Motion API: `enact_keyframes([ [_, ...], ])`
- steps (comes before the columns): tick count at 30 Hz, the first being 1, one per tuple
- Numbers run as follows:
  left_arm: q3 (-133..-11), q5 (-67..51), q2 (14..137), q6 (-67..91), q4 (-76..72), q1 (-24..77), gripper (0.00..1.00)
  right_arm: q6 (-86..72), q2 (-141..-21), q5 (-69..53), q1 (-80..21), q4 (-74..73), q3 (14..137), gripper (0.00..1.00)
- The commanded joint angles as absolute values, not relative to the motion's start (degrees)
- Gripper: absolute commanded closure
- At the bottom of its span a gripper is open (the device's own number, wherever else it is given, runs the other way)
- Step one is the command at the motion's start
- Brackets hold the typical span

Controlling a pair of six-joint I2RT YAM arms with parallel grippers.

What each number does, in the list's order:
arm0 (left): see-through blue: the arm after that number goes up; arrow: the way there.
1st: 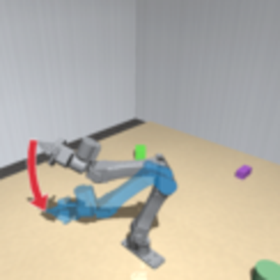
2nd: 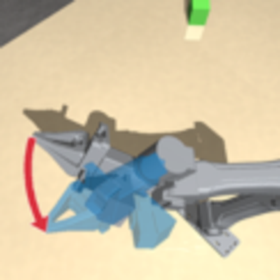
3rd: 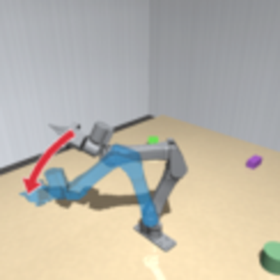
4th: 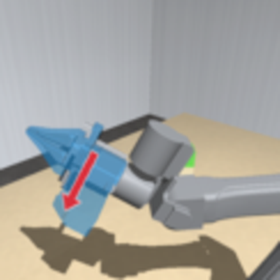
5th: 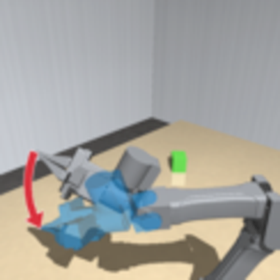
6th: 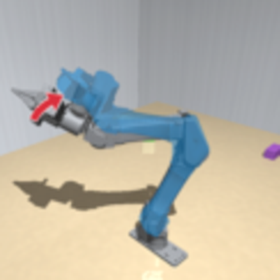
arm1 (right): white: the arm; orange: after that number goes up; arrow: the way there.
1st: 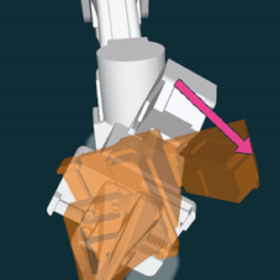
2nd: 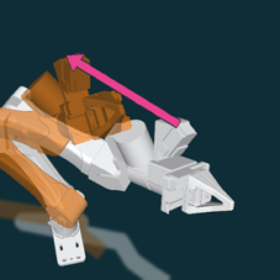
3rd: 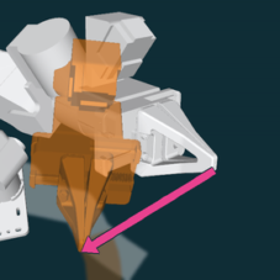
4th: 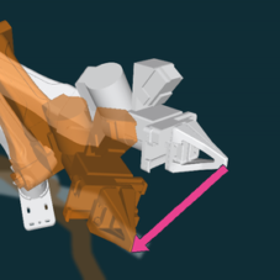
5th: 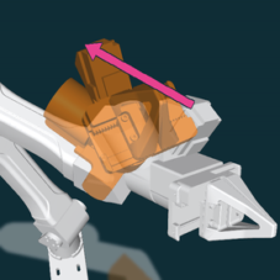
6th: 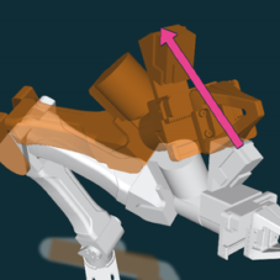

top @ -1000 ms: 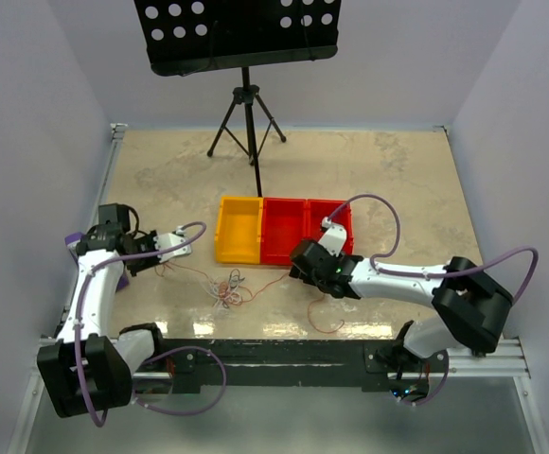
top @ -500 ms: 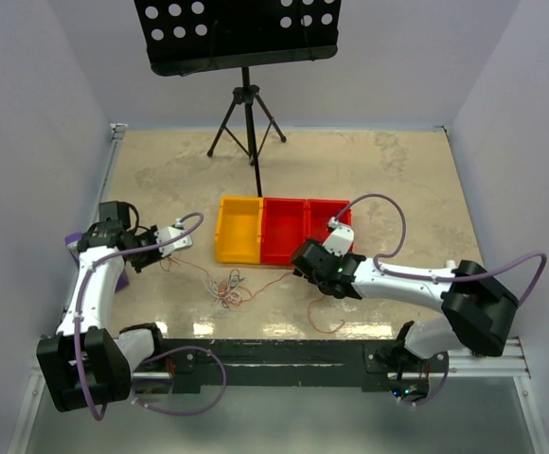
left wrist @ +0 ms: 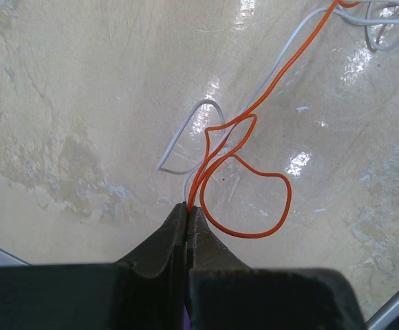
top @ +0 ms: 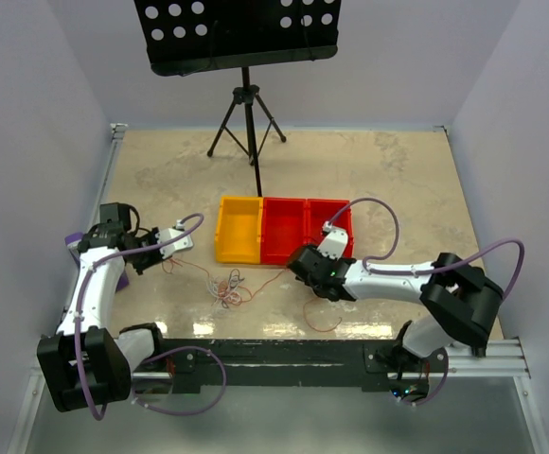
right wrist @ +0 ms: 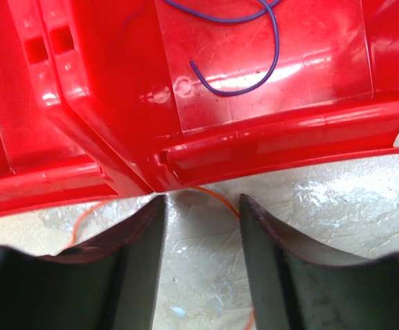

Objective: Untangle the cables

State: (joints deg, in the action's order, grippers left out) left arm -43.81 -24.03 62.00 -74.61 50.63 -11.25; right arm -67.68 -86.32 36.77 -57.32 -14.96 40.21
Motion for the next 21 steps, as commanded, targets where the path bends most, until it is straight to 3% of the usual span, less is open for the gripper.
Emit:
enact_keyframes([
  [1,-44.30,-27.51,61.35,-75.15,51.76,-11.69,1.00,-68.11,-84.11,37.35,-58.71,-12.22,38.41,0.55],
  [8,-44.83,-29.18,62.22,-74.97,52.12,-11.60,1.00,-70.84,-81.92,37.35,-64.15,-14.76,39.19,0.98],
  [21,-43.33,-29.62,63.90,-74.35,50.71,-11.69,1.00,-68.47,-61.35,50.01,-66.71,-34.35,58.09,1.00],
])
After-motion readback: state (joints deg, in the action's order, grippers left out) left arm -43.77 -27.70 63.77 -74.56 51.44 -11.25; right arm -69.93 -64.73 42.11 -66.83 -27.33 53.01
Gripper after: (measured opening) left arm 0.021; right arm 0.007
